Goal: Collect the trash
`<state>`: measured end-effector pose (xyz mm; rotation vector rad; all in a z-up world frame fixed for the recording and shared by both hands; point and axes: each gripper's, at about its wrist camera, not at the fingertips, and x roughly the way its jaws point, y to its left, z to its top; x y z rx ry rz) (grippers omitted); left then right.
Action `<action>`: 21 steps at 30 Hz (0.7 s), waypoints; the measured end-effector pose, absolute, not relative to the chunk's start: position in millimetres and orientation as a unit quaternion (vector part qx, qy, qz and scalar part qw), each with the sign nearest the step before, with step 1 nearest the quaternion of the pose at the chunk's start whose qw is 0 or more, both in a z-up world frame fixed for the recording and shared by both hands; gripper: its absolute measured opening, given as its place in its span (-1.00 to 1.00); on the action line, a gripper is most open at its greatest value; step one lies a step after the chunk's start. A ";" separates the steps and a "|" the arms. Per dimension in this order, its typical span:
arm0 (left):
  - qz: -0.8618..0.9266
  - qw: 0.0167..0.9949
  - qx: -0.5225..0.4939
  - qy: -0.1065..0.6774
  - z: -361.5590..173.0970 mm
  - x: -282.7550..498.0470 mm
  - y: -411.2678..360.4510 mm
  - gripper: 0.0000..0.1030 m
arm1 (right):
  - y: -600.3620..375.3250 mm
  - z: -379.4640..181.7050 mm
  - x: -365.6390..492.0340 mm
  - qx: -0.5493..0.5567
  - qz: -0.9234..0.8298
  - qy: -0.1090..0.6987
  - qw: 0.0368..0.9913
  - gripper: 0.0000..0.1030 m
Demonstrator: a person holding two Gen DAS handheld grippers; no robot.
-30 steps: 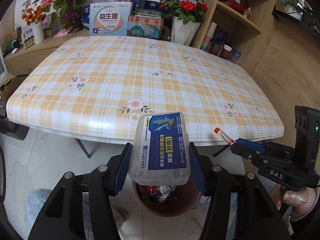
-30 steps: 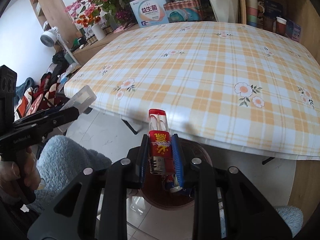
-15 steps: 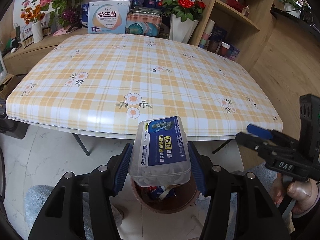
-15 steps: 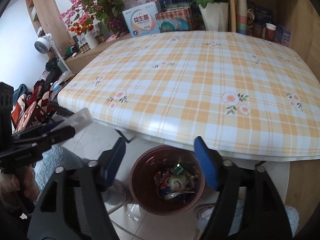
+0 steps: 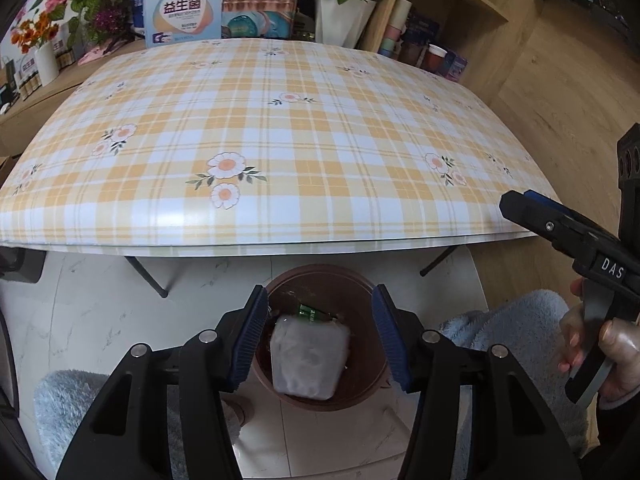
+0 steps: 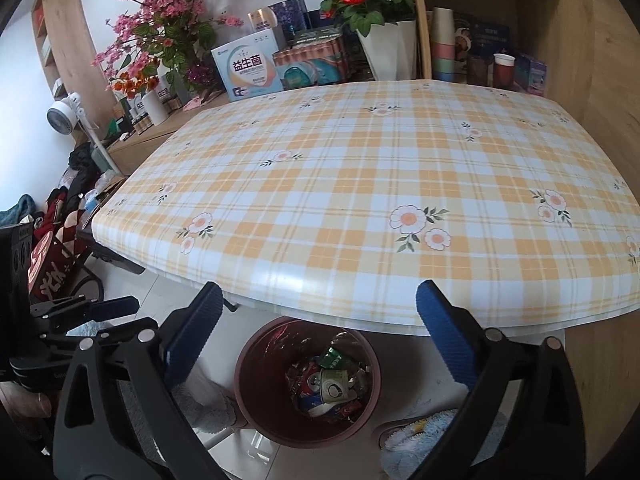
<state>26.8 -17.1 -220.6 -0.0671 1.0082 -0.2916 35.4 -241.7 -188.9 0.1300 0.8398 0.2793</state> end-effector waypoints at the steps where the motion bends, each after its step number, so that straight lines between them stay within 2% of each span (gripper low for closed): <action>1: -0.143 0.864 -0.026 0.482 -221.0 28.0 -21.0 -0.01 | -243.8 -189.6 36.3 0.065 0.134 0.407 0.901 0.86; 8: -0.152 0.868 -0.024 0.472 -211.9 40.9 -34.2 -0.04 | -250.3 -190.7 36.9 0.068 0.129 0.406 0.902 0.86; 10: -0.148 0.875 -0.018 0.461 -205.0 41.8 -34.8 0.05 | -251.2 -189.6 37.2 0.064 0.122 0.406 0.904 0.88; 12: -0.138 0.882 -0.013 0.450 -197.9 42.1 -33.0 0.31 | -252.1 -188.2 38.8 0.060 0.115 0.406 0.904 0.88; 17: -0.108 0.907 -0.001 0.408 -172.8 42.5 -24.8 0.82 | -251.1 -176.0 40.3 0.045 0.105 0.400 0.909 0.89; 21: -0.101 0.924 0.013 0.369 -144.8 43.6 -20.9 0.88 | -248.3 -151.2 41.1 0.027 0.100 0.384 0.918 0.89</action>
